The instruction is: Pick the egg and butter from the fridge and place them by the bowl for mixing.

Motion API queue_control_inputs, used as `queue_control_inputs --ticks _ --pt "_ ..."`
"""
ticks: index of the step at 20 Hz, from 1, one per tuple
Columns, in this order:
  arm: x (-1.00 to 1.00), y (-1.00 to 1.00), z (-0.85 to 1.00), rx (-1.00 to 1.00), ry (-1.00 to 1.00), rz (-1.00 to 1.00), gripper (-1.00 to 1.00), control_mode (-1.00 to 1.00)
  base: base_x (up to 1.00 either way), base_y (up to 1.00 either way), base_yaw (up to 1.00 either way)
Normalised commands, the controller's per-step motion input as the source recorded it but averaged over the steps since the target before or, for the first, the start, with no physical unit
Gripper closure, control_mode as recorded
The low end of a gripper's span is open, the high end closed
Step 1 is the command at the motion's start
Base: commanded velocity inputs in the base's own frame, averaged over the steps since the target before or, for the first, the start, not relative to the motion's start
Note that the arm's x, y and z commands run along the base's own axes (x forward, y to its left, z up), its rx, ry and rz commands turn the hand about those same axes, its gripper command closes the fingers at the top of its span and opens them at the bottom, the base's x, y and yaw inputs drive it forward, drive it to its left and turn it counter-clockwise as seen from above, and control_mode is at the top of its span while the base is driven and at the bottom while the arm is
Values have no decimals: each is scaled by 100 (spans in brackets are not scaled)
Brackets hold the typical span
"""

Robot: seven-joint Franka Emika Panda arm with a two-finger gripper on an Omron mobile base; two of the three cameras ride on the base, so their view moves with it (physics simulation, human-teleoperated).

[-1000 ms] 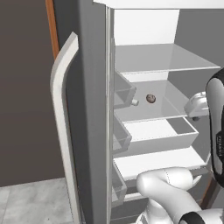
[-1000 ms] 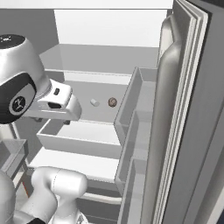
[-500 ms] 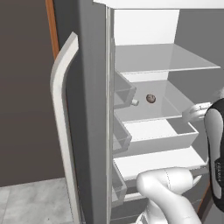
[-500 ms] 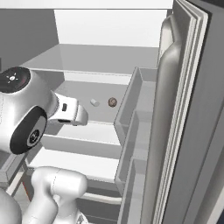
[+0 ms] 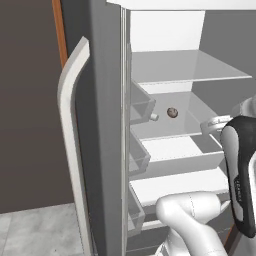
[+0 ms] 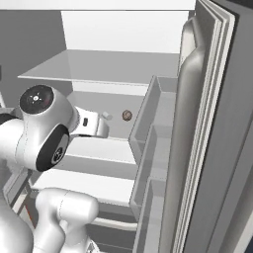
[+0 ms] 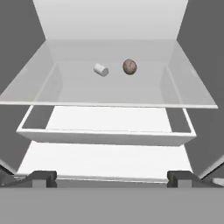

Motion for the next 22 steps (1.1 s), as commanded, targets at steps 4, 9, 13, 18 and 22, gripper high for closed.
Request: queue_control_inputs --ticks 4,9,13,18,22 --pt "50 0 0 0 0 0 -100 -100 0 0 0" --pt "58 0 -2 0 0 0 -100 -100 0 0 0" --pt "72 0 -25 0 0 0 -100 -100 0 0 0" --pt "74 -4 -37 1 0 0 -100 -100 0 0 0" --pt "66 -16 -52 5 0 0 -100 -100 0 0 0"
